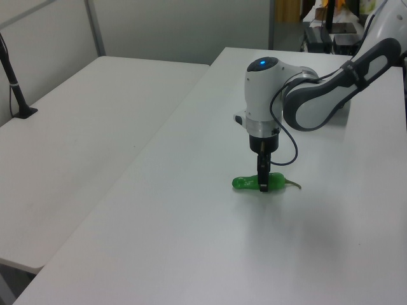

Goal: Chili peppers are placed on a ceramic plate
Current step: 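Lower the gripper onto the green chili pepper and close on it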

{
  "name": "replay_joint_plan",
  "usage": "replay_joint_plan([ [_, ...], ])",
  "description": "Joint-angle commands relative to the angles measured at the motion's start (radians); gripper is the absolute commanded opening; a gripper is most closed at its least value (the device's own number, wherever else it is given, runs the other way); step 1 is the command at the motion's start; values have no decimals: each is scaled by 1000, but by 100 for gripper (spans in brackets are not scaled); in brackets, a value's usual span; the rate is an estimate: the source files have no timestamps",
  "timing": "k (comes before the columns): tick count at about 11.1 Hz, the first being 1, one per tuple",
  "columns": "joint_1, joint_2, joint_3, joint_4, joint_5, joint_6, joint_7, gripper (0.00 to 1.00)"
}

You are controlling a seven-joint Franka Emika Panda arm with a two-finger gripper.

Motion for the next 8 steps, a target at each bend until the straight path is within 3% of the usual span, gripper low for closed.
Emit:
replay_joint_plan([
  [1, 11, -6, -5, -20, -22, 38, 12, 49],
  [5, 11, -10, 0, -18, -22, 36, 12, 9],
  [8, 3, -64, 0, -12, -22, -4, 12, 5],
])
